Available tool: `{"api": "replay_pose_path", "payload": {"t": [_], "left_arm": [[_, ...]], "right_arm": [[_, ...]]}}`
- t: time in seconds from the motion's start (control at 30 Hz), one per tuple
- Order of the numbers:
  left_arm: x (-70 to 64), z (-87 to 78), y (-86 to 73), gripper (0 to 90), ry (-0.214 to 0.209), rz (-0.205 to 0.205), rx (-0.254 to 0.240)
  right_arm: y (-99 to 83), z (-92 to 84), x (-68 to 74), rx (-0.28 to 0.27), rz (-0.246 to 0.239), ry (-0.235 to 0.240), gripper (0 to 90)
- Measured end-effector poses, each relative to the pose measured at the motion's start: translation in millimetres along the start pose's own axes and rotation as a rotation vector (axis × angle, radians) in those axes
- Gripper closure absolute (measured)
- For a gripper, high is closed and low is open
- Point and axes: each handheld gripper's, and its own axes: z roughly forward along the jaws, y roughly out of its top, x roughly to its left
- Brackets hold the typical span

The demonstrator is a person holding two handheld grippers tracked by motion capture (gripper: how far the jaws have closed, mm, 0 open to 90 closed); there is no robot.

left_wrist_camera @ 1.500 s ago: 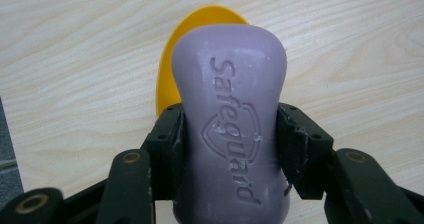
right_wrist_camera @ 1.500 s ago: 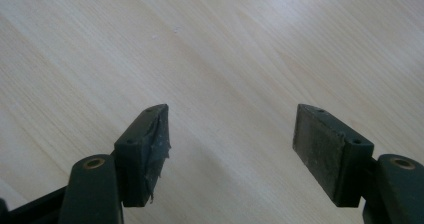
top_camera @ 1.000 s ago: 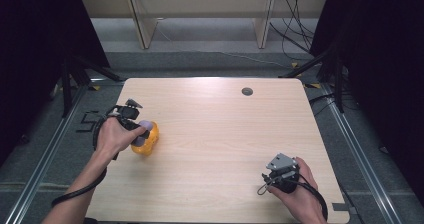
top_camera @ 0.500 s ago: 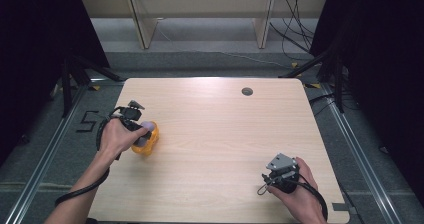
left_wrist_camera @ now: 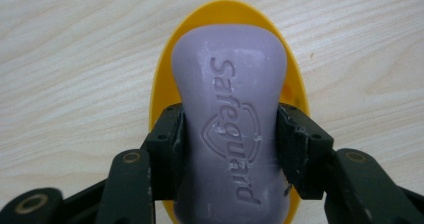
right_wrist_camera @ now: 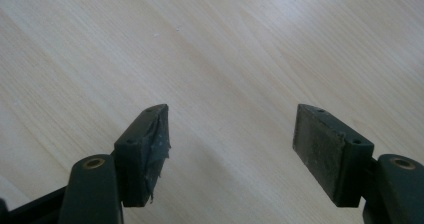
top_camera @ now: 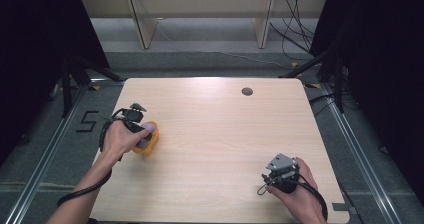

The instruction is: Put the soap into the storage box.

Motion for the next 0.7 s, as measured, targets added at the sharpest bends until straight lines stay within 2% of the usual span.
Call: {"api": "replay_pose_path", "payload": {"t": [0.07,0.1,0.13,0.17,0.23,0.3,0.37,0.43,0.5,0.53,0.57,0.63,0.7], "left_arm": [[-0.5,0.6,0.4,48.7,0.013,0.009,0.006],[0.1,1.6,0.3,48.7,0.005,0.020,0.002],[-0.3,2.5,0.3,48.7,0.006,0.021,0.000],[-2.0,3.4,0.0,48.7,0.014,0.004,-0.001],[-2.1,4.0,0.3,48.6,0.017,0.007,0.005],[-0.8,6.6,-0.4,48.6,0.022,0.030,0.008],[-2.2,9.8,-2.3,48.4,0.027,0.025,0.015],[-2.1,11.8,-3.2,47.8,0.023,0.033,0.013],[1.5,10.6,-2.8,45.6,0.030,0.101,-0.032],[1.3,6.0,-1.3,43.5,0.035,0.101,-0.020],[1.8,2.3,-0.6,40.7,0.027,0.102,-0.051],[2.0,-4.4,0.1,35.9,0.024,0.109,-0.081],[1.2,-11.2,-1.6,34.9,0.031,0.123,-0.116]], "right_arm": [[0.1,-0.2,0.1,0.000,0.000,0.000,31.6],[0.1,-0.2,0.1,0.001,0.000,-0.001,31.6],[0.0,0.0,0.0,0.000,0.000,0.000,31.6],[0.0,0.0,0.0,0.001,0.000,0.000,31.6],[-0.1,-0.1,1.4,0.003,0.014,0.002,31.5],[0.0,-0.2,0.2,0.001,0.000,0.000,31.5],[0.0,-0.2,0.1,0.002,-0.001,0.001,31.5],[-0.2,-0.2,1.8,0.005,0.016,0.001,31.5],[-0.2,-0.1,1.3,0.004,0.011,0.003,31.5],[-0.3,0.0,1.7,0.005,0.015,0.002,31.5],[-0.3,0.0,1.5,0.006,0.014,0.002,31.5],[-0.1,0.0,0.2,0.004,-0.003,-0.001,31.5],[-0.2,0.0,1.9,0.005,0.014,0.001,31.4]]}}
